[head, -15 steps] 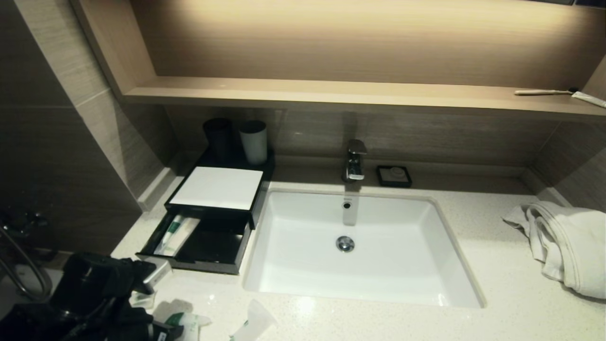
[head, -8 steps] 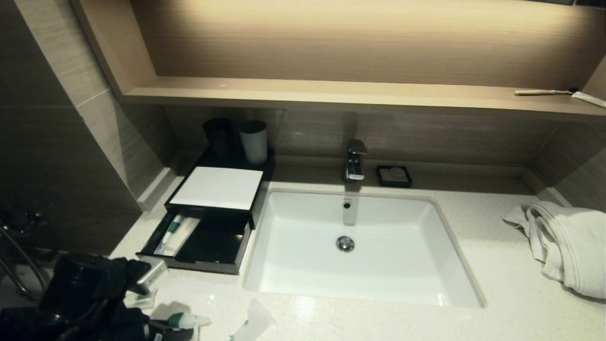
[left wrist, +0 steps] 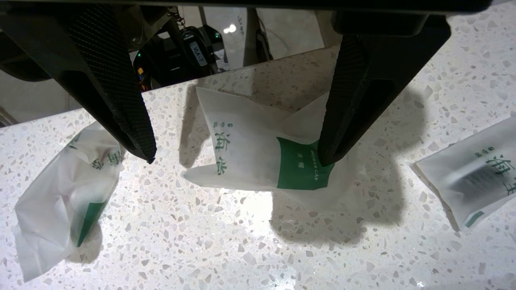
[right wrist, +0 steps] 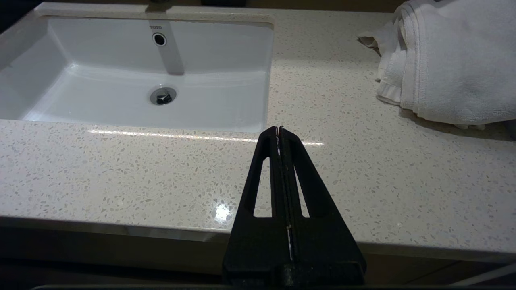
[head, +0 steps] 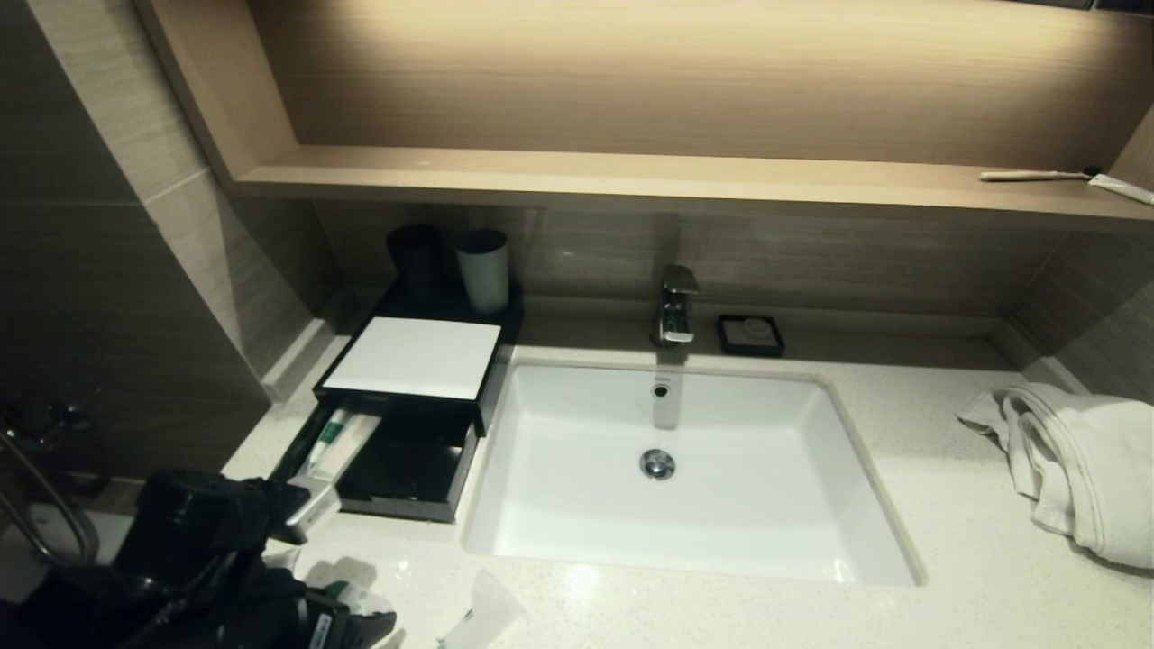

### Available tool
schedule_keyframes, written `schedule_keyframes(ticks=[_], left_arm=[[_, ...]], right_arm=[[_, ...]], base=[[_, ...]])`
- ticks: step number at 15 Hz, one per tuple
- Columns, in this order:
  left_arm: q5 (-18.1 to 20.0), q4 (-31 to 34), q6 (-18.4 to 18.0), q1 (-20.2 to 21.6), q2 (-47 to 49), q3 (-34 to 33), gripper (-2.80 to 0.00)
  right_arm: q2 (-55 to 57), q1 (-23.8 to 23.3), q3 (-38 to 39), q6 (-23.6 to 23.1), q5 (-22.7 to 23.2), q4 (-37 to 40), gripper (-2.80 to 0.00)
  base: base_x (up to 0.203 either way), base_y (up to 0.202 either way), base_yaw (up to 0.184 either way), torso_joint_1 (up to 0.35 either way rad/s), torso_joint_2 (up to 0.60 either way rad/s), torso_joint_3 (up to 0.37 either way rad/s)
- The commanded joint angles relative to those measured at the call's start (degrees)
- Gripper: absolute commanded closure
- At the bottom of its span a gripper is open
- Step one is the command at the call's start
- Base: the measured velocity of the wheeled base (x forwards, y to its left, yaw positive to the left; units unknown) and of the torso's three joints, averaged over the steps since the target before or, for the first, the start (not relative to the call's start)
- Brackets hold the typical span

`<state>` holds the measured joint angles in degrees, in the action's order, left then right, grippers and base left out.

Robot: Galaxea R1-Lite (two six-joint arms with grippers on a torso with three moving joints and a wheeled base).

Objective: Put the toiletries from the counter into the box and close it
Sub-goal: Pick up the bathroom toiletry

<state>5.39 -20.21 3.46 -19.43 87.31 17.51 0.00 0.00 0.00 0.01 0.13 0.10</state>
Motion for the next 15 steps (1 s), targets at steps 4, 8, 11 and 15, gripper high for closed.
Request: schedule_keyframes(ticks=[4,8,11,15], left_arm=[[-0.12,-0.27,0.05,0.01,1.72,-0.29,-2.8],[-0.21,-0.36,0.05,0.01,1.37,-0.27,-2.8],[-0.21,-0.36,0.05,0.1,1.02,-0.46,0.0],[-0.21,-0.36,0.05,0.1,0.85,-0.64,0.0]], right_arm=[[0.0,0.0,0.0,-0.01,-0.04,-0.01,0.0],[0.0,0.0,0.0,-0.01,-0.05,-0.01,0.0],[0.0,0.0,0.0,-0.01,0.04,-0.01,0.0],[0.0,0.0,0.0,-0.01,0.0,-0.01,0.0]], base=[[0.0,0.0,0.0,0.0,0.0,0.0],[0.0,0.0,0.0,0.0,0.0,0.0],[0.0,0.0,0.0,0.0,0.0,0.0],[0.0,0.0,0.0,0.0,0.0,0.0]])
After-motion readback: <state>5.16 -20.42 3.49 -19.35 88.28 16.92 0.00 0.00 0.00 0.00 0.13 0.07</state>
